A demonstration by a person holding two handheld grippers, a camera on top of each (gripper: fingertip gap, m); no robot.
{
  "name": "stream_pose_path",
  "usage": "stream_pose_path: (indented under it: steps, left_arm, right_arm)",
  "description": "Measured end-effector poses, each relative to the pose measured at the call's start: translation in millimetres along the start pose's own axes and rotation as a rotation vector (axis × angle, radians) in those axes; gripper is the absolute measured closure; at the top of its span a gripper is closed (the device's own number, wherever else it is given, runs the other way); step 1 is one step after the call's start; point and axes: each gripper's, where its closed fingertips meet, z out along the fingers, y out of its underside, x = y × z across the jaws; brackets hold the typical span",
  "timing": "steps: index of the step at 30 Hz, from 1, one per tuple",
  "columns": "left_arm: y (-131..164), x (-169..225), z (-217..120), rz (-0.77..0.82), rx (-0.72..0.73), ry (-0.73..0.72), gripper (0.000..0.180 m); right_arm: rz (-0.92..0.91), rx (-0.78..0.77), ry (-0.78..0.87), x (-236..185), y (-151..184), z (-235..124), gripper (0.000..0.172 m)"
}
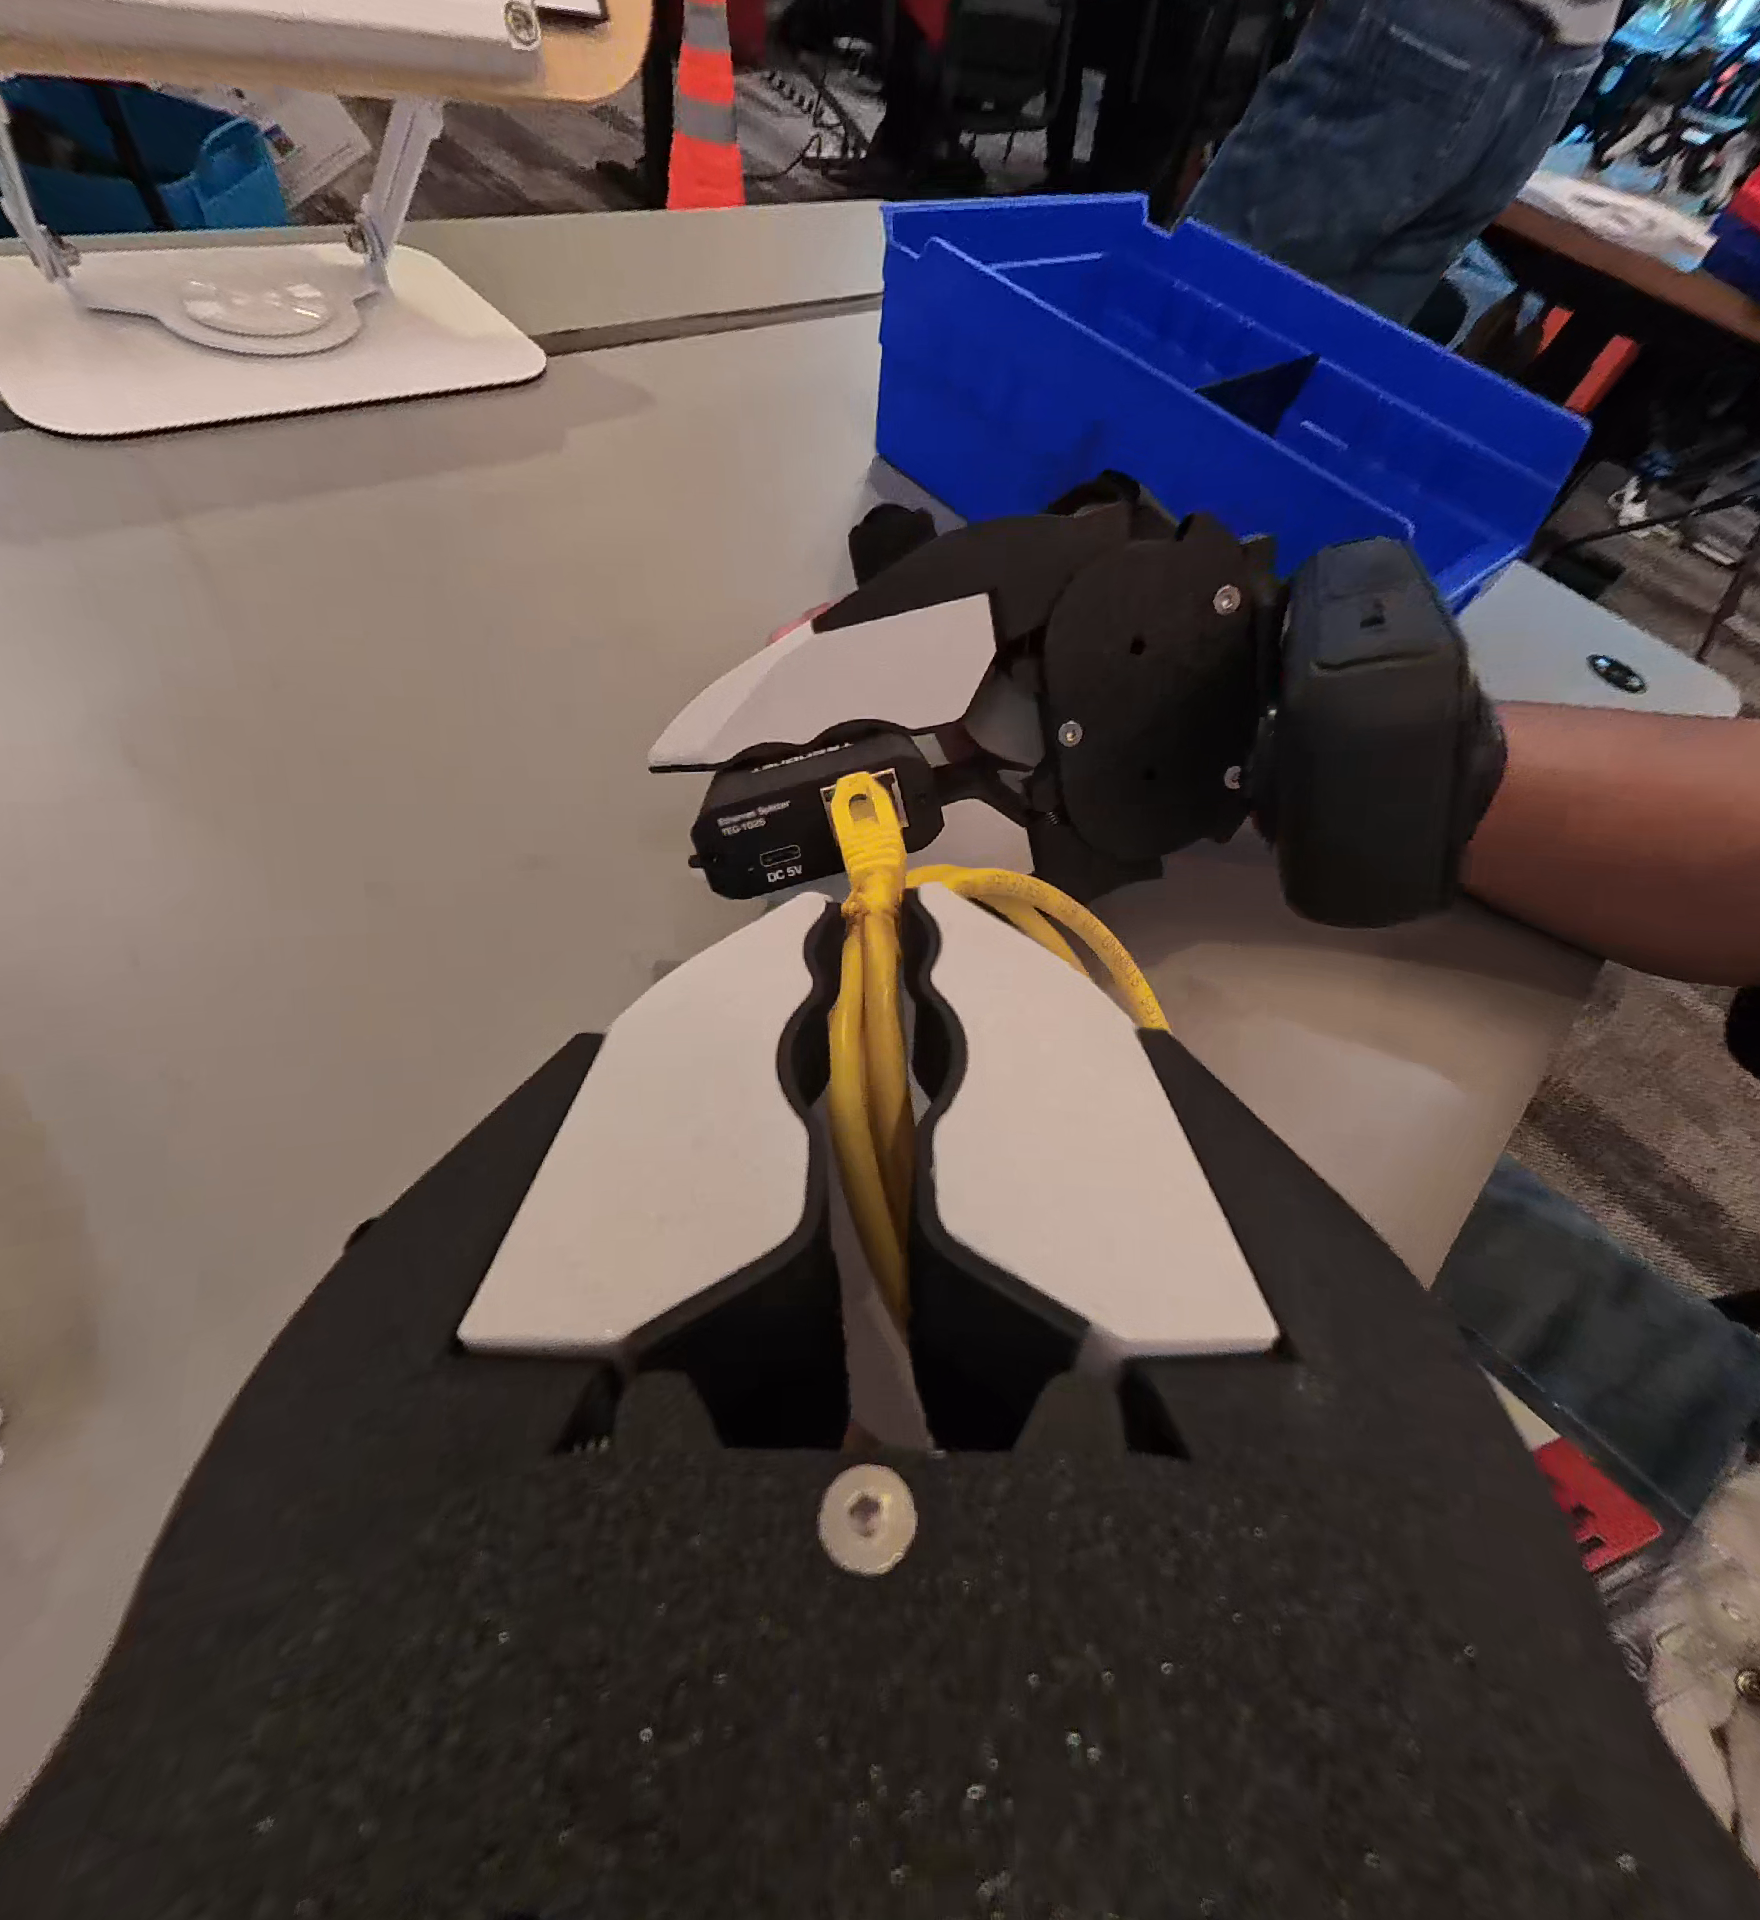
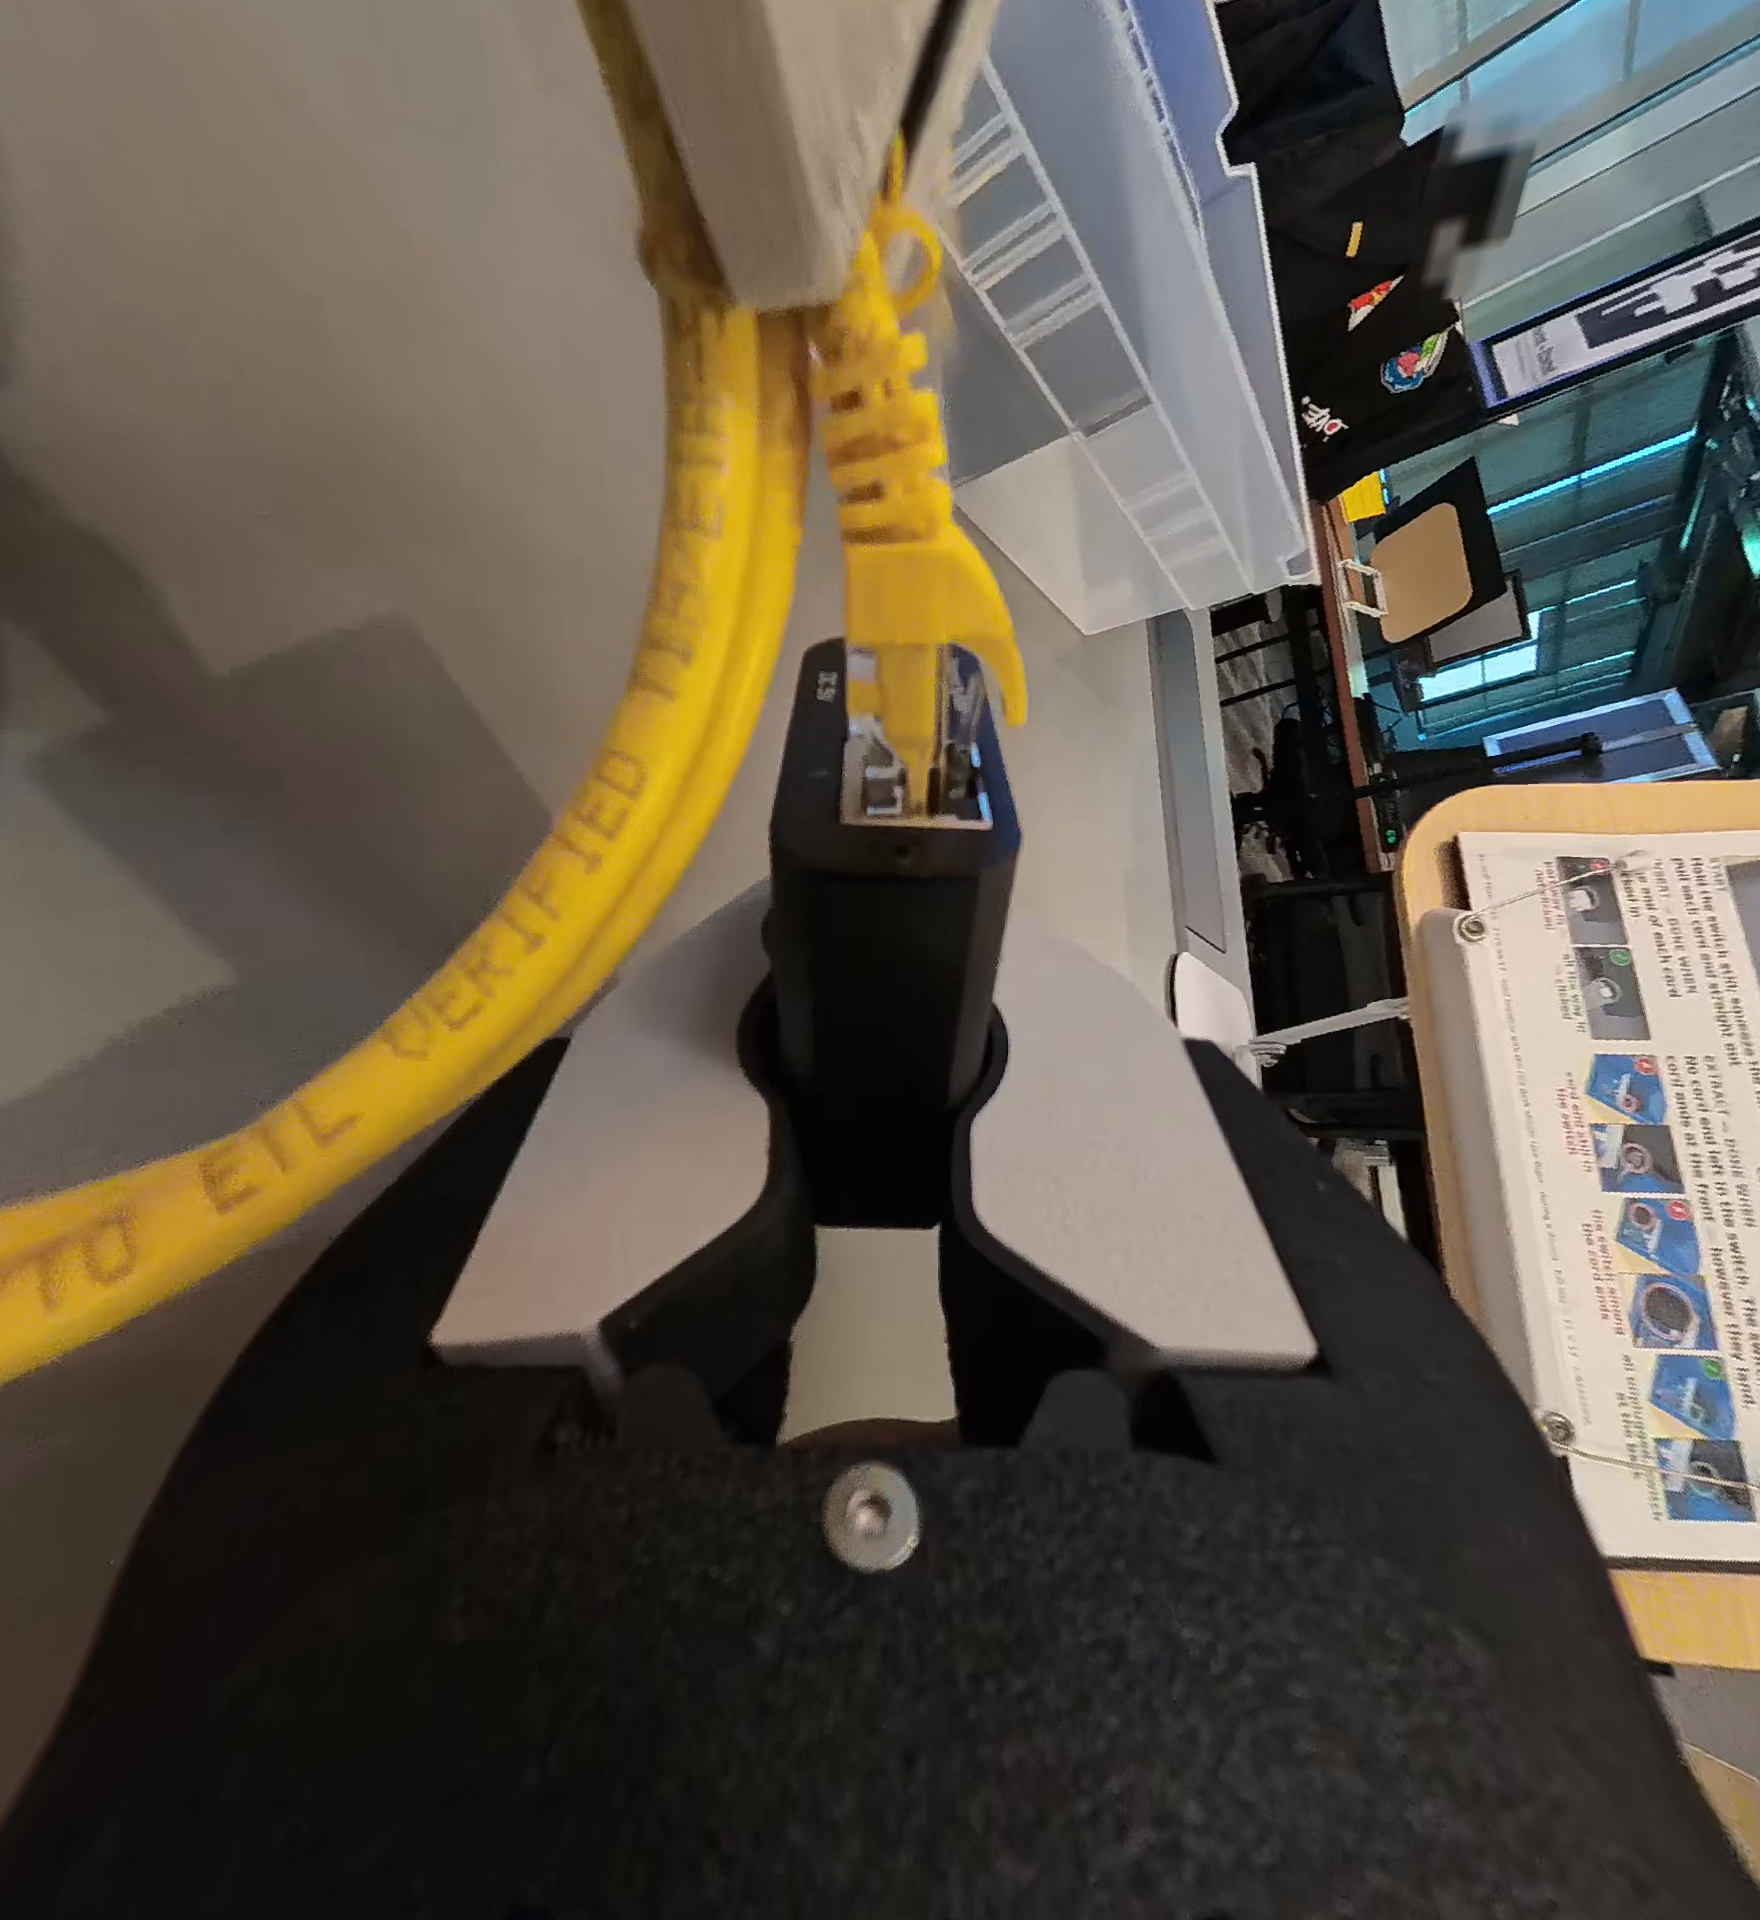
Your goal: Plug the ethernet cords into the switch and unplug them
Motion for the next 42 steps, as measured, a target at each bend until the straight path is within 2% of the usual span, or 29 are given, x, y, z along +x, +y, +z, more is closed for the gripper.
stream_pose_path:
  steps: [18, 29, 33, 35, 37, 39, 41, 42]
  left_arm:
    - [8, -5, 2, 0.010, -0.114, -0.049, 0.172]
    - [7, -5, 3, -0.005, -0.106, -0.028, 0.172]
    - [7, -2, -2, -0.034, -0.118, 0.011, 0.171]
    - [4, 2, -15, -0.060, -0.084, 0.036, 0.164]
    - [4, 7, -31, -0.088, -0.010, 0.069, 0.149]
    - [0, 12, -51, -0.118, 0.158, 0.127, 0.124]
    - [12, -1, -69, -0.154, 0.293, 0.090, 0.123]
    - [20, -8, -73, -0.175, 0.299, 0.075, 0.121]
  right_arm:
    - [0.031, -0.028, -0.083, -19, -1, 3, 0.148]
    - [0.048, -0.023, -0.087, -19, -1, 4, 0.147]
    - [0.050, 0.025, -0.074, -12, -6, 4, 0.146]
    - [0.054, 0.045, -0.062, -10, -14, 1, 0.147]
    - [0.045, 0.014, -0.048, -9, -10, 1, 0.147]
    - [0.053, -0.002, -0.043, -6, -1, 2, 0.147]
    - [0.072, -0.012, -0.031, 0, 6, 1, 0.147]
    - [0.086, -0.016, -0.027, 4, 9, 0, 0.147]
